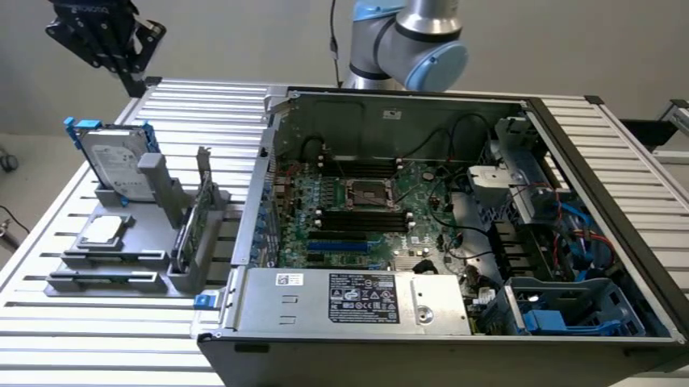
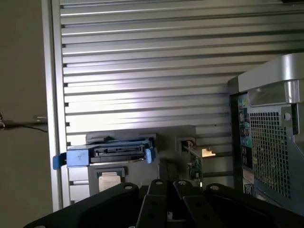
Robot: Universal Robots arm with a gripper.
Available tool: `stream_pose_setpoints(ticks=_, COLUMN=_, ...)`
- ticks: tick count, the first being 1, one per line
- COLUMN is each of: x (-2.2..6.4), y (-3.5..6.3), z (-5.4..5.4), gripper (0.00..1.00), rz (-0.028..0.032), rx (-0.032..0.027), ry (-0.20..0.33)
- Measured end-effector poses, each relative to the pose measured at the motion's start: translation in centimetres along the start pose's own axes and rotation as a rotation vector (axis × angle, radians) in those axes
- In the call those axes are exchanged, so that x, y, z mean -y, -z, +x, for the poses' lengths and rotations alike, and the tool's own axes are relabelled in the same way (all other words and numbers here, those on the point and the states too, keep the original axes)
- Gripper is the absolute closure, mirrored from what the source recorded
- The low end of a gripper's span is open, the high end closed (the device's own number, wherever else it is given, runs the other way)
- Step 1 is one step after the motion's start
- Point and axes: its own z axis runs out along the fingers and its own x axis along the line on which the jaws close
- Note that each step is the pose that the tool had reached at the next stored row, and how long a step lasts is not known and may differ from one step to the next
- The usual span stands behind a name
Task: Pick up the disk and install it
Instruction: 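Reach for the disk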
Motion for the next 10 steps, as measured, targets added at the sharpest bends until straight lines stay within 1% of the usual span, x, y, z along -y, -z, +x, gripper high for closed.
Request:
stream_pose_setpoints(ticks=5, x=-0.39, y=-0.22, z=2.1, gripper=0.89, rz=0.0, rx=0.0, ry=0.0)
stream_pose_setpoints(ticks=10, x=-1.13, y=-0.48, z=4.4, gripper=0.89, rz=0.0, rx=0.0001, ry=0.0)
